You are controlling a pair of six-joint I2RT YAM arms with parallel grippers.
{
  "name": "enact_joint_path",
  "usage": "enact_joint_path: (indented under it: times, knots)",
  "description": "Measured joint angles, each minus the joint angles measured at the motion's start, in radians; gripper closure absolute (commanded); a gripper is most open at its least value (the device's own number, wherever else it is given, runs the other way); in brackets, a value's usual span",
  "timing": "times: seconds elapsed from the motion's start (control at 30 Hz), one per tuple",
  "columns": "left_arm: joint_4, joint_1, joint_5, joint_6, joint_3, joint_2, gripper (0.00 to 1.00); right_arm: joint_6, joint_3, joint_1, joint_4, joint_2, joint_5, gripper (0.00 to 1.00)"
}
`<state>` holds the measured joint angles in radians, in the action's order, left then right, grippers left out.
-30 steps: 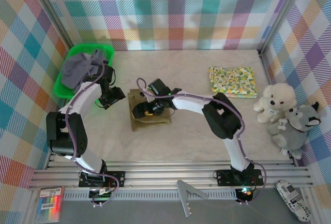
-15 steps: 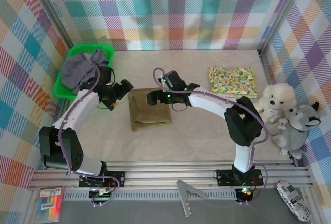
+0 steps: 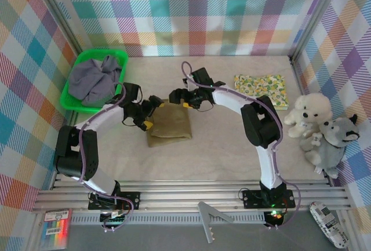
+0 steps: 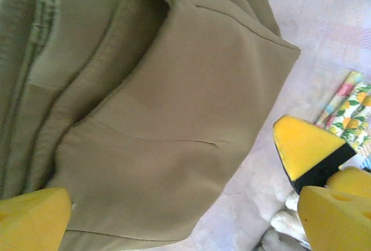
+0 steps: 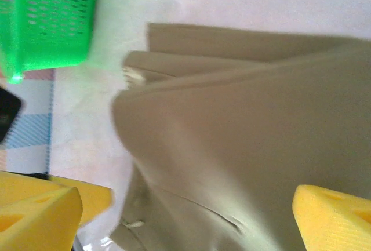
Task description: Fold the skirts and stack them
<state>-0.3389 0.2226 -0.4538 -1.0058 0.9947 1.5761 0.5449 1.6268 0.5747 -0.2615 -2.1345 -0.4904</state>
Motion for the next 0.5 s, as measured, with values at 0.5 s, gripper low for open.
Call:
enact_joint_path:
  times: [0.5]
  knots:
    - [0.280, 0.091, 0.060, -0.172, -0.197, 0.030, 0.00, 0.111, 0.219, -0.013, -0.082, -0.217, -0.013, 0.07]
